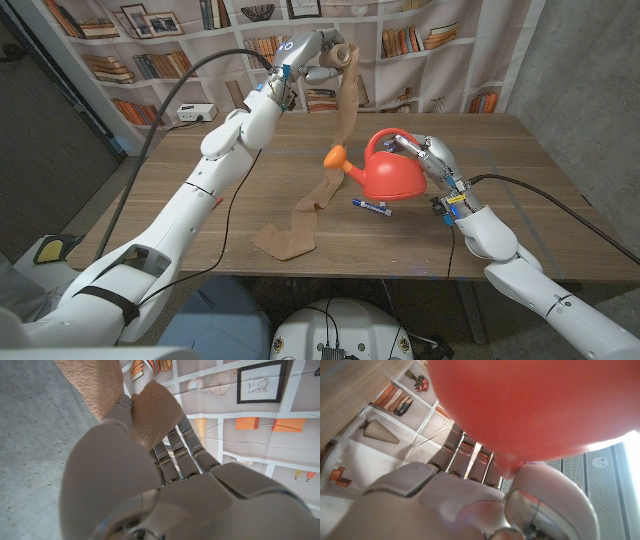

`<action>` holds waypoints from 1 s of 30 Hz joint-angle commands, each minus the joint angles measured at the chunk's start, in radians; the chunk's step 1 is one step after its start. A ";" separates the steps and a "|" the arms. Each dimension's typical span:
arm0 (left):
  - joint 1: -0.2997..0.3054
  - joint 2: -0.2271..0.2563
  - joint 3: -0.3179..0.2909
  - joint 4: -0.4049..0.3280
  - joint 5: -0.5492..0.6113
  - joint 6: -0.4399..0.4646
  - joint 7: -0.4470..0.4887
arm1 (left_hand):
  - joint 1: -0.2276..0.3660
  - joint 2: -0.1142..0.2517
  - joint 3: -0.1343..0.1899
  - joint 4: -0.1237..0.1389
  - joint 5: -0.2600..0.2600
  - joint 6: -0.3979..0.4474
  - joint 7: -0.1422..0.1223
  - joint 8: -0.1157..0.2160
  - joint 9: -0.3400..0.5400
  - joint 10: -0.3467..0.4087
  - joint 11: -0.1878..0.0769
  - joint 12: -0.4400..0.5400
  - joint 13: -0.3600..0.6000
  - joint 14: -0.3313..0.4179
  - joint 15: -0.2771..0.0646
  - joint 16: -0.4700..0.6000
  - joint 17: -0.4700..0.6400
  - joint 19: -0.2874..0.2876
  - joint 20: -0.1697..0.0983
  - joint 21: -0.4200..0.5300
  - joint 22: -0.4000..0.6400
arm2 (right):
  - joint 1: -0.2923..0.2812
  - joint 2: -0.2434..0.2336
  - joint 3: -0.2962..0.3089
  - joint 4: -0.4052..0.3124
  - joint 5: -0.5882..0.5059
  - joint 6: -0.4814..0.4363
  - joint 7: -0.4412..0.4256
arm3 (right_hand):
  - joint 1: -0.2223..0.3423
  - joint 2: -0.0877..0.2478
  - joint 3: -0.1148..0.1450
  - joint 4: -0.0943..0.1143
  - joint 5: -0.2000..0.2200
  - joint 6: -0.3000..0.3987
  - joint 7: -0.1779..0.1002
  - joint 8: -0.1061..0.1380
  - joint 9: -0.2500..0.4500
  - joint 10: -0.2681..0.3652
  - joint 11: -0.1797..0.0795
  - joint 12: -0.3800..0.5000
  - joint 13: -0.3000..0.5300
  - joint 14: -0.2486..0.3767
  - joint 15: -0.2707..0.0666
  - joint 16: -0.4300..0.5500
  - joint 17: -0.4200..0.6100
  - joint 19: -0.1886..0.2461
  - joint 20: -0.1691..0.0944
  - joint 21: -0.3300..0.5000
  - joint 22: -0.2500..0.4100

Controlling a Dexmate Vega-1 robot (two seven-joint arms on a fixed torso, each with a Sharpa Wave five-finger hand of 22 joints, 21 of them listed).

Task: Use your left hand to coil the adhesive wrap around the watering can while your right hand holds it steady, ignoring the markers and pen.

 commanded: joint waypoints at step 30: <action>0.106 0.039 -0.032 -0.130 -0.103 -0.148 0.040 | 0.178 0.184 0.004 0.002 -0.001 0.005 -0.003 0.009 -0.001 -0.002 0.001 0.009 0.001 0.131 -0.119 -0.008 0.012 -0.012 -0.003 0.042 -0.029 | 0.075 0.009 -0.060 -0.018 -0.168 -0.070 -0.107 | -0.001 0.006 0.006 -0.006 0.003 0.006 0.002 -0.005 0.005 0.010 0.005 -0.004 0.000 0.003 -0.121 -0.001 0.004 -0.002 -0.060 0.017 -0.001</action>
